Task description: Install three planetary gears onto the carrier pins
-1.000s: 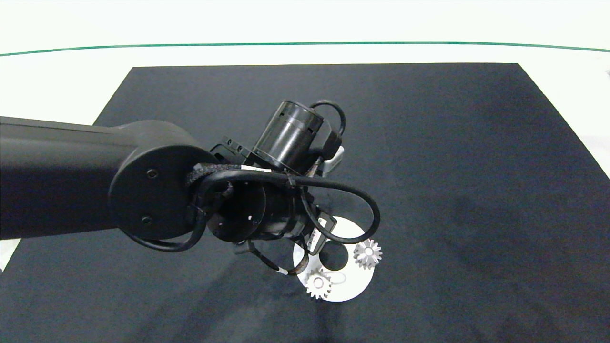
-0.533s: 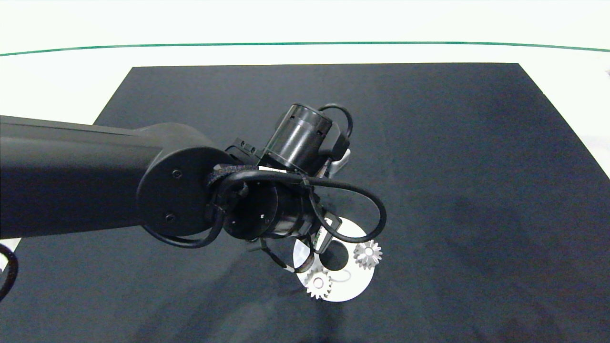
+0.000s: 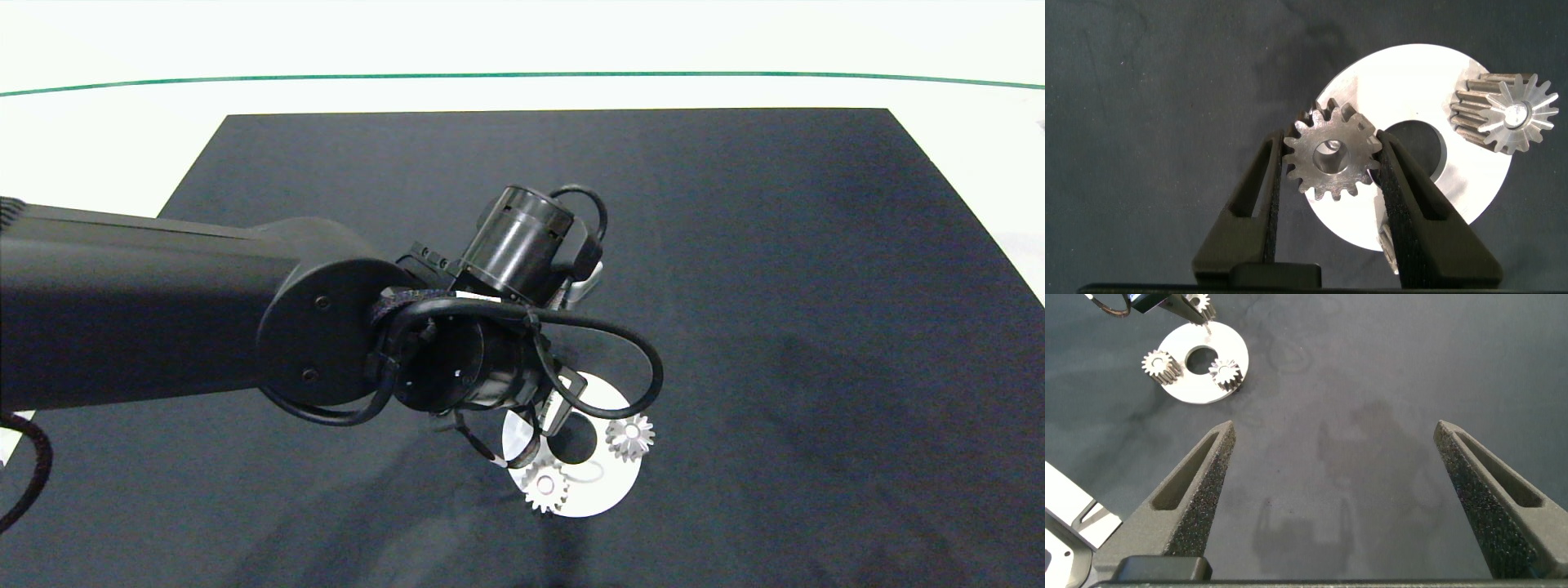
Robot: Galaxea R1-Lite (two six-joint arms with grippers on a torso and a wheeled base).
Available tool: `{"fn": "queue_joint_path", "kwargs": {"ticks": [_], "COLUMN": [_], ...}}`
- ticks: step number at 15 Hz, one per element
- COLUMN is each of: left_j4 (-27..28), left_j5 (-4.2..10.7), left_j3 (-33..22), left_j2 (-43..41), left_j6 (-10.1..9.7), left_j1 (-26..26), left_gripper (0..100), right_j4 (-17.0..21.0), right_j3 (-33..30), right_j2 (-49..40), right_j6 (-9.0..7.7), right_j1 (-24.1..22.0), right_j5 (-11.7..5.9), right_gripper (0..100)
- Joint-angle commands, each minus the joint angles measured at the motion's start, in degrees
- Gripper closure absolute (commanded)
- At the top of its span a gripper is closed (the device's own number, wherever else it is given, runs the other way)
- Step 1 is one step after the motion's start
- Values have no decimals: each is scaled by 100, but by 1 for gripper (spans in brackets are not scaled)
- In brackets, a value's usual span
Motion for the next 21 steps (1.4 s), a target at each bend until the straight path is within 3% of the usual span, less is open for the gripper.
{"fn": "queue_joint_path", "kwargs": {"ticks": [1, 21], "left_j4": [17, 17], "left_j5": [15, 15], "left_j3": [4, 4], "left_j2": [19, 10], "left_j6": [-4, -13], "left_j1": [3, -41], "left_gripper": [81, 81], "right_j4": [20, 20], "right_j3": [1, 10], "right_j2": [9, 18], "right_j6": [-12, -21], "right_j1": [4, 4], "right_j5": [-5, 4], "right_gripper": [0, 0]}}
